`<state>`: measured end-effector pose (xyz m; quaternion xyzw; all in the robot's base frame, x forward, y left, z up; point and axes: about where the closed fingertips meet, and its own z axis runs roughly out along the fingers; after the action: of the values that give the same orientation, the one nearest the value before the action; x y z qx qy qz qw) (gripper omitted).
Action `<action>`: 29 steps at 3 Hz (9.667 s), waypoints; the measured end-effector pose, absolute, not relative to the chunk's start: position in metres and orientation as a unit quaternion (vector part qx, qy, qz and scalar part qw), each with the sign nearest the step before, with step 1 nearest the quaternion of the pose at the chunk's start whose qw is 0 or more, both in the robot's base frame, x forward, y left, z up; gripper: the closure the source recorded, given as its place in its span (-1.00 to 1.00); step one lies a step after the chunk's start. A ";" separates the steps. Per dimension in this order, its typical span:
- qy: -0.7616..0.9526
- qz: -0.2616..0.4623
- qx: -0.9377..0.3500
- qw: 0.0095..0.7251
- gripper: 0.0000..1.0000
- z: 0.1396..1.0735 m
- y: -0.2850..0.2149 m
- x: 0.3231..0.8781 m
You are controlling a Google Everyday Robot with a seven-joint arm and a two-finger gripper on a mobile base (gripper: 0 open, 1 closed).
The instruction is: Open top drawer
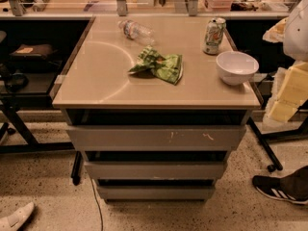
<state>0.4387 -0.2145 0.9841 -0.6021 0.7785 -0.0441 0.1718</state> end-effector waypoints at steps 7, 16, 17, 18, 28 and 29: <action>0.711 0.031 -0.662 0.238 -1.00 0.756 -0.205 0.446; 0.650 0.055 -0.702 0.285 0.76 0.642 -0.158 0.524; 0.650 0.055 -0.702 0.285 0.73 0.642 -0.158 0.524; 0.650 0.055 -0.702 0.285 0.27 0.642 -0.158 0.524; 0.633 0.145 -0.714 0.263 -0.70 0.633 -0.188 0.374; 0.631 0.149 -0.715 0.263 -0.66 0.634 -0.186 0.372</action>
Offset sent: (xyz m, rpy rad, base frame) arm -0.0109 0.0011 -0.1037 0.0724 0.1009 0.0036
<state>0.3719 -0.1859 0.6337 -0.7147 0.6308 0.1494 0.2627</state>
